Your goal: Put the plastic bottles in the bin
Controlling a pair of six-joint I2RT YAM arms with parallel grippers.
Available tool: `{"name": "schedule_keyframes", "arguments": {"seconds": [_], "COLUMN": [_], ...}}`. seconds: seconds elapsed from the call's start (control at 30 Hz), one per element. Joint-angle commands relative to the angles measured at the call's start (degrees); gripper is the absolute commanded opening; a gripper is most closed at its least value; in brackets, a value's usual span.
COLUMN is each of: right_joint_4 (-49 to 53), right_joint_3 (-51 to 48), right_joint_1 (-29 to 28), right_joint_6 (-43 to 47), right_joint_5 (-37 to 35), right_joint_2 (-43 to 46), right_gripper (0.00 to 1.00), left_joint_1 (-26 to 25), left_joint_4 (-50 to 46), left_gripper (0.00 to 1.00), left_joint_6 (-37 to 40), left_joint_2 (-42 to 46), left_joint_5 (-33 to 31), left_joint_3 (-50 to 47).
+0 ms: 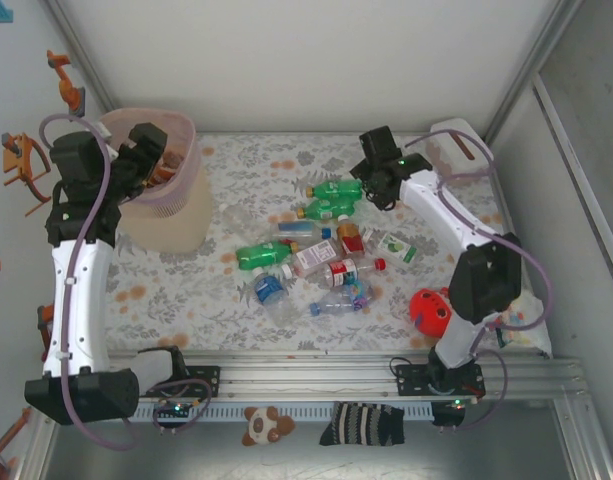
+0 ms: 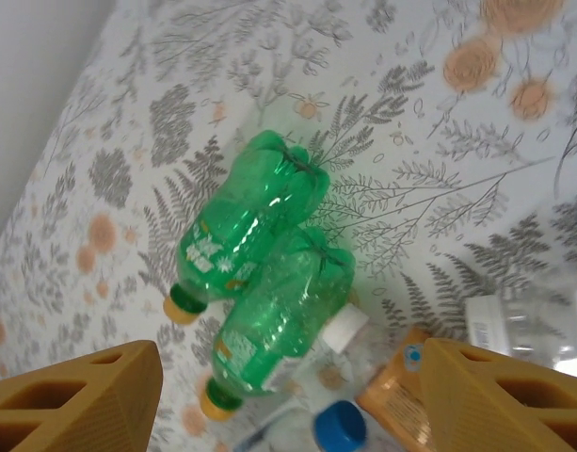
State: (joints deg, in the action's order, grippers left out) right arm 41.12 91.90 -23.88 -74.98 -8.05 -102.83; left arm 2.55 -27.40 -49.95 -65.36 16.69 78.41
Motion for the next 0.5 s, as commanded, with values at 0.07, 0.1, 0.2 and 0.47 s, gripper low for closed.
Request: {"name": "schedule_keyframes", "arguments": {"seconds": [0.07,0.1,0.2,0.47], "right_joint_4": [-0.05,-0.65,-2.38,-4.3], "right_joint_3": [4.98,5.74,8.04,15.63], "right_joint_1": [2.8,3.13,3.92,5.86], "right_joint_6": [-16.81,-17.97,-20.71,-25.58], "right_joint_5": [6.68,7.39,9.01,12.89], "right_joint_2": [-7.33,-8.65,-12.52,-22.23], "right_gripper": [0.72,0.72,0.73,0.77], "left_joint_1": [-0.78,-0.87,-1.07,-2.11], "left_joint_4": [3.06,2.95,2.96,3.23], "left_gripper": [0.88,0.88,0.88,0.89], "left_joint_6": [4.21,4.25,4.09,3.9], "left_joint_2": [2.19,2.27,2.28,1.4], "left_joint_5": [4.08,4.08,3.98,3.95], "left_joint_3": [-2.42,-2.81,-3.44,-3.62]}}
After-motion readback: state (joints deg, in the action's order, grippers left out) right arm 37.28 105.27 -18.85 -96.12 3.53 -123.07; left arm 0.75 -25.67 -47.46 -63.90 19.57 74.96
